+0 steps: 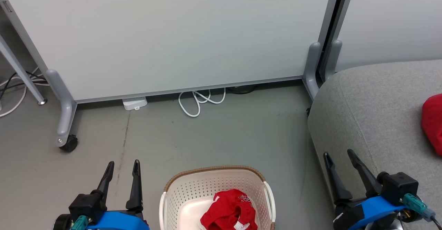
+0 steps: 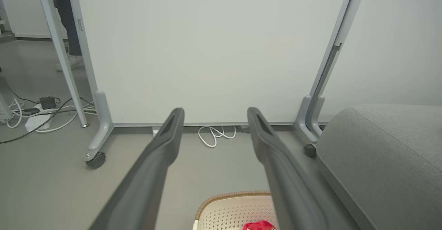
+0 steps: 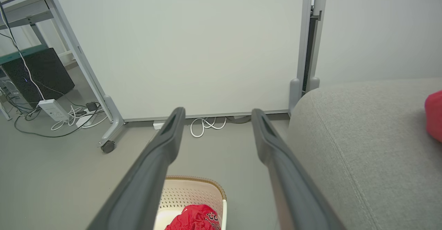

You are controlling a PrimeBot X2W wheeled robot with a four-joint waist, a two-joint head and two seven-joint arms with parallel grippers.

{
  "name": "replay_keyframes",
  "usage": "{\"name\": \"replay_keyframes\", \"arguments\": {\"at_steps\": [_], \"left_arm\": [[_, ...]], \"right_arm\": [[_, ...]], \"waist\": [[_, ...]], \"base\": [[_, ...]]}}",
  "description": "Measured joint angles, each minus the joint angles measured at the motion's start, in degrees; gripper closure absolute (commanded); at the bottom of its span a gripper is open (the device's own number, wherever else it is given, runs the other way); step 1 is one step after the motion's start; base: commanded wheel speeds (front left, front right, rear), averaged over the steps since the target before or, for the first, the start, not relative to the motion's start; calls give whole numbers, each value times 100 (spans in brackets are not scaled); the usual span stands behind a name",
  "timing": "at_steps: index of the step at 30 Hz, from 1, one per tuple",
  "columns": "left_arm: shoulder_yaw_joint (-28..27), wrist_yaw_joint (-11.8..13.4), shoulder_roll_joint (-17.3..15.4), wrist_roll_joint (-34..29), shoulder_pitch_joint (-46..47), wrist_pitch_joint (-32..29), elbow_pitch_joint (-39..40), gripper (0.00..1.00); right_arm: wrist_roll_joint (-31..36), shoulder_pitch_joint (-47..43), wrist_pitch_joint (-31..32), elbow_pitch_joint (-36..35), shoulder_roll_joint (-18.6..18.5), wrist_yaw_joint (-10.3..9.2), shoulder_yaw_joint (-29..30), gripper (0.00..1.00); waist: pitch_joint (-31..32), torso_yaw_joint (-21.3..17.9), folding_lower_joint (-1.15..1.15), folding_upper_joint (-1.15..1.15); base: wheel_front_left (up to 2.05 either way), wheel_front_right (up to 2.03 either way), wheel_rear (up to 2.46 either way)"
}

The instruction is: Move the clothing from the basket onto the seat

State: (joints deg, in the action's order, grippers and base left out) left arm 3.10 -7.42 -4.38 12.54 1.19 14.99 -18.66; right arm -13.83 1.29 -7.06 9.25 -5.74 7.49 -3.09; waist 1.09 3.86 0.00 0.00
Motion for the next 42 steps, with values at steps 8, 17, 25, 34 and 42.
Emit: {"name": "replay_keyframes", "arguments": {"at_steps": [8,17,25,34,42], "left_arm": [[-13,0,21,-2,-6,0,-1,0],[-2,0,37,-3,-6,1,7,0],[76,0,36,-11,71,0,4,0],[256,0,-2,-3,454,1,-80,0],[474,0,-76,-2,829,1,-425,0]], "right_arm": [[-44,-2,-10,30,8,0,-38,0],[-48,4,-13,22,9,0,-78,0],[-202,126,0,-81,31,0,-131,0],[-197,467,2,-171,-41,0,-221,0],[-240,738,-82,-226,-71,0,-297,0]], "waist": [[-40,-9,0,0],[-130,-27,0,0],[-418,-133,0,0],[-1081,-457,1,0],[-1658,-982,1,0]], "base": [[0,0,0],[0,0,0],[0,0,0],[0,0,0],[0,0,0]]}}
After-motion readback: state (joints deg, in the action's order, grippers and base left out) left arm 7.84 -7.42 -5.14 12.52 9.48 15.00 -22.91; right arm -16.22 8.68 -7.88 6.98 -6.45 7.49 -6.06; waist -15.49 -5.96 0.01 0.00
